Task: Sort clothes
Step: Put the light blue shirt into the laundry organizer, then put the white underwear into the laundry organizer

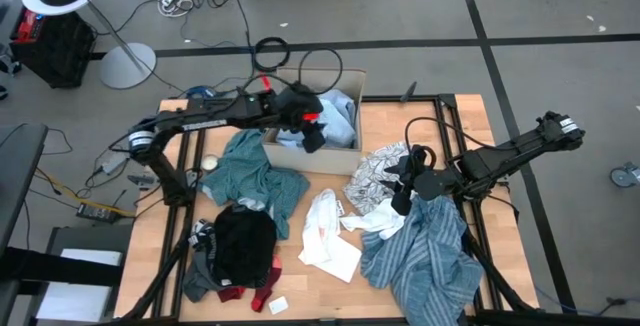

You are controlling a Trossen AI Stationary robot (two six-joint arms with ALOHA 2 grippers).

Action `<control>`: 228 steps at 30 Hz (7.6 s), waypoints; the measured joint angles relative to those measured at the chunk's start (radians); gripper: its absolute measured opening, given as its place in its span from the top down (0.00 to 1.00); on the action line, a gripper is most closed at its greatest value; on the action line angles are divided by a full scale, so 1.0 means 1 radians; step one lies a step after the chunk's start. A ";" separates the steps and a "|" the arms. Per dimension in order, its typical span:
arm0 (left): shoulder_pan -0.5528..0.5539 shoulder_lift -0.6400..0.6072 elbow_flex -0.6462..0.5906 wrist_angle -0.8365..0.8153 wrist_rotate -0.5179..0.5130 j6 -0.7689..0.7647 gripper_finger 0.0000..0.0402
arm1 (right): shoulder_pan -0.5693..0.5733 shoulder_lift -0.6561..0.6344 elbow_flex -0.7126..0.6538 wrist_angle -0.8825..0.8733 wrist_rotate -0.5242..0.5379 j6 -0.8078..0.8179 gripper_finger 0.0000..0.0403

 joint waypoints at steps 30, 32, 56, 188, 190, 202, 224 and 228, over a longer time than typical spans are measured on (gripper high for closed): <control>0.172 0.094 0.044 -0.327 -0.114 -0.106 0.79 | -0.001 0.000 0.000 0.001 0.003 -0.011 0.58; 0.165 0.090 0.075 -0.358 -0.108 -0.104 0.79 | -0.001 0.000 0.000 0.002 0.004 -0.011 0.58; -0.146 -0.255 0.174 -0.377 -0.208 -0.070 0.79 | -0.001 0.000 0.000 -0.010 0.003 -0.015 0.58; -0.706 -0.908 -1.060 0.593 -0.225 -0.392 0.79 | -0.234 1.034 0.589 0.107 -0.476 -0.713 0.96; -0.706 -0.908 -1.060 0.593 -0.225 -0.392 0.79 | -0.228 0.976 0.589 0.083 -0.435 -0.711 0.96; -0.706 -0.908 -1.059 0.592 -0.225 -0.392 0.79 | -0.228 0.534 0.591 0.060 -0.329 -0.657 0.99; -0.705 -0.867 -1.059 0.590 -0.230 -0.370 0.79 | -0.557 0.441 0.592 0.577 -0.277 -0.825 0.98; -0.706 -0.861 -1.059 0.590 -0.230 -0.370 0.79 | -0.609 0.460 0.591 0.591 -0.278 -0.760 0.96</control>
